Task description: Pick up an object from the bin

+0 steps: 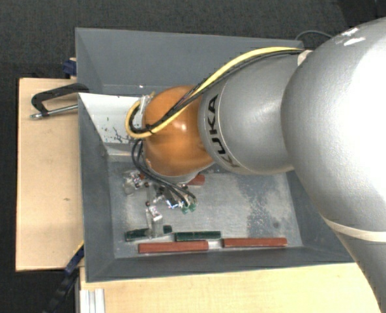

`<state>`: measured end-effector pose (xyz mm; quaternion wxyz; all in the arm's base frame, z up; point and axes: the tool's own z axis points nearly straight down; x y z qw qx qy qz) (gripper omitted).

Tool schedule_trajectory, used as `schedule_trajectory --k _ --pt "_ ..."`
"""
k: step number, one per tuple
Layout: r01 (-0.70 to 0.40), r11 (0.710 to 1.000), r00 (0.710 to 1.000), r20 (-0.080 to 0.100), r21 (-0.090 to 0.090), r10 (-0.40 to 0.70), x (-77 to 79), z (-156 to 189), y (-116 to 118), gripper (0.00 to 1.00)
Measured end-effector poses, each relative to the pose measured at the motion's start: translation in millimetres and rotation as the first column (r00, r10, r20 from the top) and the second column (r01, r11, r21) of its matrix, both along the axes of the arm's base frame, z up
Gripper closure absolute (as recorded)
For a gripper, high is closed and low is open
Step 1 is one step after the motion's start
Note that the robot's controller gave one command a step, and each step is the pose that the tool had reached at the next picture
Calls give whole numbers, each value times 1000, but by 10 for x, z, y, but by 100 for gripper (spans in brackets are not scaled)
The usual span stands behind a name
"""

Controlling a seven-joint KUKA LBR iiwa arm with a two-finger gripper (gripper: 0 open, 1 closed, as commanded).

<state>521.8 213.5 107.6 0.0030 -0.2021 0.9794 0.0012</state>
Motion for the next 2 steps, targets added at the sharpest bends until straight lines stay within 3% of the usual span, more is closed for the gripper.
schedule_trajectory --k 1,2 --pt "-12 1000 1000 -3 -1 12 -32 -177 96 0" --pt "-176 984 984 -6 -2 176 -195 -217 -29 0"
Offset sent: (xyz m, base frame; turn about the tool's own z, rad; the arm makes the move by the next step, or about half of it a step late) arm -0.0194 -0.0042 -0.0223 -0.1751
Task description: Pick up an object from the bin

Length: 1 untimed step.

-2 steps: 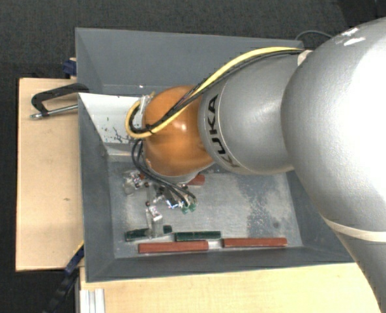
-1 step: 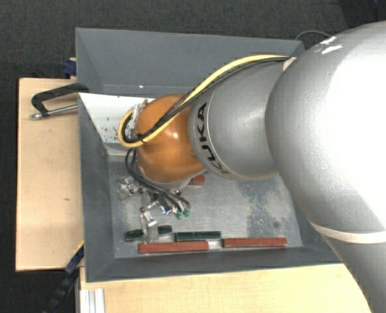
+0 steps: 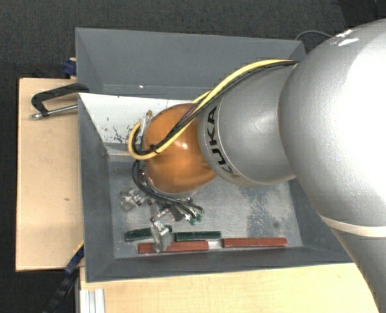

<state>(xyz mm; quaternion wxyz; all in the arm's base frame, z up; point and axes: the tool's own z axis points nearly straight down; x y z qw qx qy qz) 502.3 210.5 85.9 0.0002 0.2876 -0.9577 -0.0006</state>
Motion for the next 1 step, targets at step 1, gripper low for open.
schedule_trajectory --k 1 --pt "-275 961 961 6 2 275 358 -150 -181 100"
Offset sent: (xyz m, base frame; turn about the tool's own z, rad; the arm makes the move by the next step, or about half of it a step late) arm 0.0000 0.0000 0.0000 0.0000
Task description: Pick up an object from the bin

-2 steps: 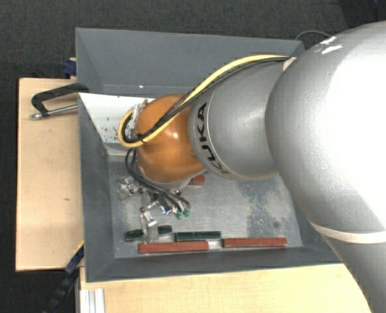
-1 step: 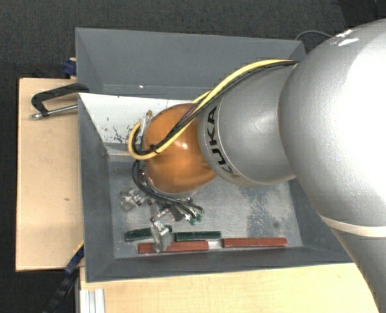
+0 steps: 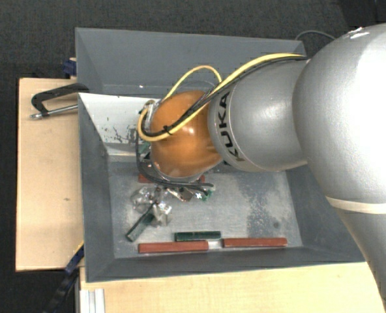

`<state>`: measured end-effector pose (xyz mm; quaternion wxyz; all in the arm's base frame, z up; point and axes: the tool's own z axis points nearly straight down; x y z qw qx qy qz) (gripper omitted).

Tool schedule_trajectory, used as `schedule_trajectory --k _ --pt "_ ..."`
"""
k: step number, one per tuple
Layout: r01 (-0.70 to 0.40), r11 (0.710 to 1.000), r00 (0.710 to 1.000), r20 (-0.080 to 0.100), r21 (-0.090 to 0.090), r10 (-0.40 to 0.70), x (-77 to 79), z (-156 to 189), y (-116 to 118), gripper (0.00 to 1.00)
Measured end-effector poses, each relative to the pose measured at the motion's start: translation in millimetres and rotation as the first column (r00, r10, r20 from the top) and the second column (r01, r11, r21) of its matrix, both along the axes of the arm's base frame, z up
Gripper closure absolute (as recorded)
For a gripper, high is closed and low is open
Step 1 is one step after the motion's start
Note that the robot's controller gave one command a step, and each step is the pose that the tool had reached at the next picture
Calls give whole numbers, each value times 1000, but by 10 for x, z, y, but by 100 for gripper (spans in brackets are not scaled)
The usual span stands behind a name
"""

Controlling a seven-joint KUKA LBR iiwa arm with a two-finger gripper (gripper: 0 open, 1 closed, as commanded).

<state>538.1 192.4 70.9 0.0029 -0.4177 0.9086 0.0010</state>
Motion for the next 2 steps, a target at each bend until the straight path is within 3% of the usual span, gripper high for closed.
schedule_trajectory --k 1,2 --pt "0 1000 1000 0 0 0 0 0 0 100" --pt "-56 998 998 4 0 56 -257 1641 6 100"
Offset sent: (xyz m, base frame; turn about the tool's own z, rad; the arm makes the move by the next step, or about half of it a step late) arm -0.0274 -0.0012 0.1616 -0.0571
